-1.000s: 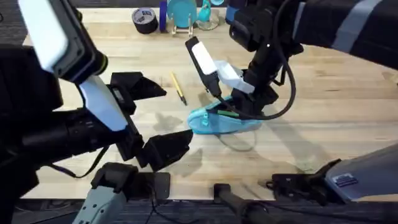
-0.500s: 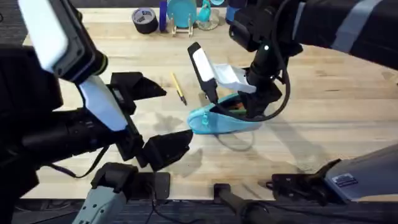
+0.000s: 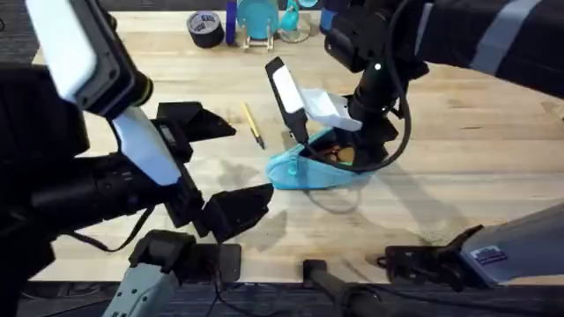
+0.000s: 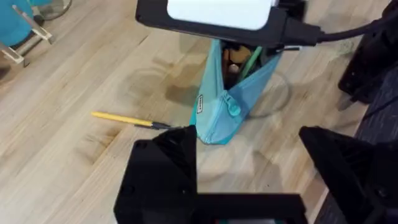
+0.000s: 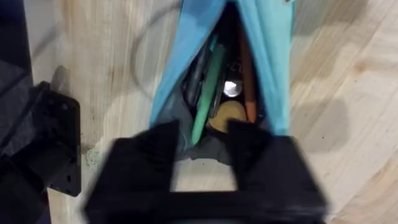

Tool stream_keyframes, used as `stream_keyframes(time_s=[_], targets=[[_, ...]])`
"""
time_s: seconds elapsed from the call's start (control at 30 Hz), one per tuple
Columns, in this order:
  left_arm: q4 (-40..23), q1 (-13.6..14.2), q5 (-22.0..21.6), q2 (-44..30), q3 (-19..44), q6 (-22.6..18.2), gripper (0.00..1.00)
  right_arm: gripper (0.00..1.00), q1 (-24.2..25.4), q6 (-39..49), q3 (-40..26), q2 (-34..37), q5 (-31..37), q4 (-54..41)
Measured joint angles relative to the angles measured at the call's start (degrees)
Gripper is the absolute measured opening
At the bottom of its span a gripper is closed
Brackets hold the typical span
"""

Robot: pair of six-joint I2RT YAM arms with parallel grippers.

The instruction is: Unzip the bag, pick up the pens from the table one at a time and place them inside, then zip the bag closed.

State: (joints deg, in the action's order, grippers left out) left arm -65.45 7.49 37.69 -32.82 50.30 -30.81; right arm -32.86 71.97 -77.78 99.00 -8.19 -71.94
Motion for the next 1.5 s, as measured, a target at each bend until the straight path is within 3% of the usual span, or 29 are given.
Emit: stream_keyframes(time_s=[0.1, 0.17, 0.47, 0.83, 1.17, 1.5], targets=[[0.0, 0.0, -0.01, 0.01, 0.0, 0.0, 0.995, 0.942, 0.0, 0.04, 0.02, 0.02, -0.15, 0.02], [0.0, 0.0, 0.0, 0.0, 0.0, 0.0, 0.995, 0.994, 0.0, 0.0, 0.02, 0.02, -0.2, -0.05], [0.0, 0.0, -0.01, 0.01, 0.0, 0.0, 0.996, 0.996, -0.01, -1.6, 0.04, 0.02, -0.22, 0.16], [-0.12, 0.0, -0.49, 0.02, 0.0, 0.0, 0.995, 0.997, -0.02, -10.08, -0.83, -3.16, -0.81, 0.96], [-10.11, 0.0, -1.77, 0.01, 0.0, 0.02, 0.995, 0.997, -0.02, -21.01, -6.17, -10.98, -1.09, 1.44], [-10.67, 0.0, -1.97, 0.01, 0.0, 0.02, 0.994, 0.997, -0.02, -27.81, -6.93, -11.39, -1.11, 3.36]])
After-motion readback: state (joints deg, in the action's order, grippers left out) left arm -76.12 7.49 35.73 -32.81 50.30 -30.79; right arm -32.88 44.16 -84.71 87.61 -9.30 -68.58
